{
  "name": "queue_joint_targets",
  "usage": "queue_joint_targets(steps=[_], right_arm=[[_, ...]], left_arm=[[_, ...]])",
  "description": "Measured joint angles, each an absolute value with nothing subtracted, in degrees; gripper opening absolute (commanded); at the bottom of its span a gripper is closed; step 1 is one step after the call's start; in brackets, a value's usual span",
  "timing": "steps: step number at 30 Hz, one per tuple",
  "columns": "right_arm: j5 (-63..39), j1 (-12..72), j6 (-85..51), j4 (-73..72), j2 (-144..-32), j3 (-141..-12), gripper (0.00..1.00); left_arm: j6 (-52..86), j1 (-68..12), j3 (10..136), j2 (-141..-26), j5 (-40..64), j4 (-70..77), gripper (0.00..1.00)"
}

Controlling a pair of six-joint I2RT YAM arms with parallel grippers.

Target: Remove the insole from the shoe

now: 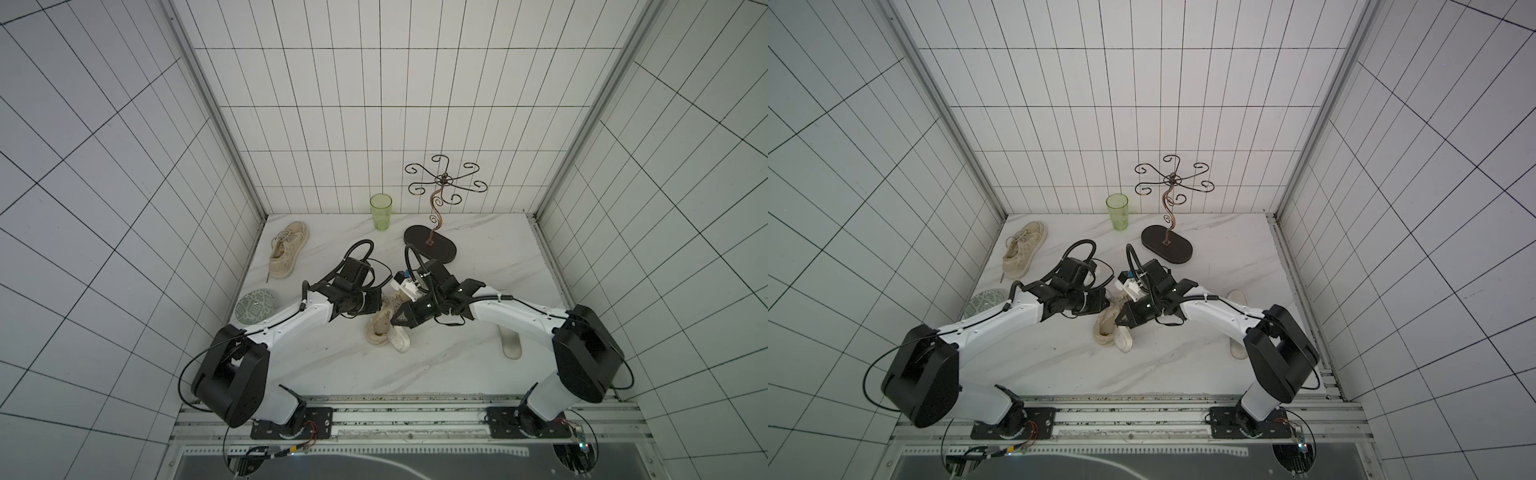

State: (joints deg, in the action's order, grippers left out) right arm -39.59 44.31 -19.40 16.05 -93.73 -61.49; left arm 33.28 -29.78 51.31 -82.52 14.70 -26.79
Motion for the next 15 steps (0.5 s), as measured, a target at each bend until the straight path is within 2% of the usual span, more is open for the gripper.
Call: queue_joint_targets(steps=[6,15], right_arm=[[-39.7,45.9,-17.5,16.8,-96.3,-62.4,0.00],[-40.5,46.2,-14.8,17.4,-93.1,-61.6,0.00]], left_arm=[[36.8,-28.3,46.3,-82.3,15.0,-24.9,0.00],[40.1,-25.4,43.9,-79.7,20.1,-21.7,0.00]])
